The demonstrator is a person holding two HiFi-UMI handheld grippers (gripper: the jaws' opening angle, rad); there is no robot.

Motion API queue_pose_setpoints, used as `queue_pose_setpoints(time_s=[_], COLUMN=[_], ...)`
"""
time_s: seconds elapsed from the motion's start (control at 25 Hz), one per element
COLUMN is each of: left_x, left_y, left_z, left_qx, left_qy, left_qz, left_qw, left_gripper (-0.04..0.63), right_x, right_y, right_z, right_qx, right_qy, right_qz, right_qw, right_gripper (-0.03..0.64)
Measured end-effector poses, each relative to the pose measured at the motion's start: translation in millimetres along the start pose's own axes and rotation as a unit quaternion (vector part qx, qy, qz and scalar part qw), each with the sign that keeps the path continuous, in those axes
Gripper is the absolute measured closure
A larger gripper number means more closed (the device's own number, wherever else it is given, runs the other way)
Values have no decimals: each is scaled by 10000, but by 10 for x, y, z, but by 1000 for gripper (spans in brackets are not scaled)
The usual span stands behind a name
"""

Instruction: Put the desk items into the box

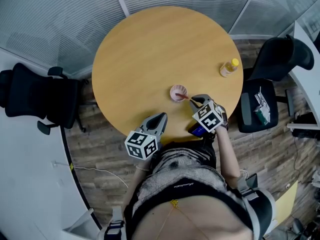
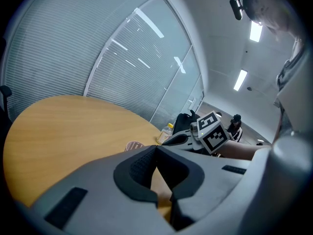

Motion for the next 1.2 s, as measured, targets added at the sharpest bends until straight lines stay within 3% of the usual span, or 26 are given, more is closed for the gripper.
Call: queue_pose_setpoints(time_s=[0.2,0.56,0.84,1.2], left_x=[-17,-73,-143,-246], left_y=[4,12,40,-54], left_z=[41,80,249,283], left_qx=[27,112,364,471], left_qy=[122,74,183,266], left_qz=[-1,122,228,625], left_qw=[9999,9998,9989,9966], left_gripper=[577,577,577,577], right_x=[-15,-149,-404,-567], right_y=[-78,-212,-384,-561], right_z=[-125,-344,-443,-482], right_qx=[-349,-719,-901,-779], right_qy=[-33,213,352,321], right_qz=[40,862,2117,2847], right_qw=[9994,9934,9725,9549], right_gripper=[581,584,584,584])
Point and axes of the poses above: the fingertips, and each gripper's own axes: y forward along the fingers, z to its right, x out of its underside, the point moved 9 cm from there along -y, backward along the fingers, and after that the axes turned 5 degrees about -y, right-handed, at the moved point
